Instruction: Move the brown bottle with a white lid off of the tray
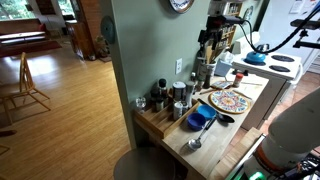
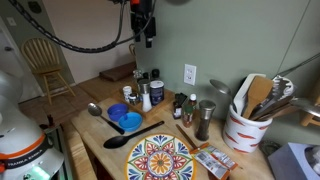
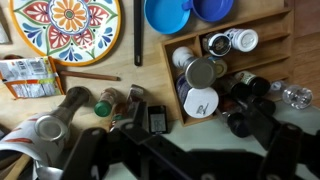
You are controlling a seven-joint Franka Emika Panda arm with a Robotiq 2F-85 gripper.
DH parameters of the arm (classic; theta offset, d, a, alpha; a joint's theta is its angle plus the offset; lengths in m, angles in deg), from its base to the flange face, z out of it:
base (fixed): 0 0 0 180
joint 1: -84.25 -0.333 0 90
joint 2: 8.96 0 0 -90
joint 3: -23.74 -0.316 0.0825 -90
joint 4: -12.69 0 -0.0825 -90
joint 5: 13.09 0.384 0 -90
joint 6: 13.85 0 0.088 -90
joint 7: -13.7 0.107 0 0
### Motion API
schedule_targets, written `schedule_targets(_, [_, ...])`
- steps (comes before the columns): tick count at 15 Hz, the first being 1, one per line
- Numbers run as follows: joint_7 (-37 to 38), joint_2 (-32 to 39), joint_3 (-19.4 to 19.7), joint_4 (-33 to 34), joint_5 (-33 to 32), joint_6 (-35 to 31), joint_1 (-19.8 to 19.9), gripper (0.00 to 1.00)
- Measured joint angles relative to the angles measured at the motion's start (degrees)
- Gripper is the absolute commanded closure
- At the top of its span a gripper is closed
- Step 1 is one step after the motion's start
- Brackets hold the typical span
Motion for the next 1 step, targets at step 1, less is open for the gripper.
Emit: schedule_targets(1, [-0.81,-1.23,0.01,-0.92,0.00,0.01,-0.03,0.00])
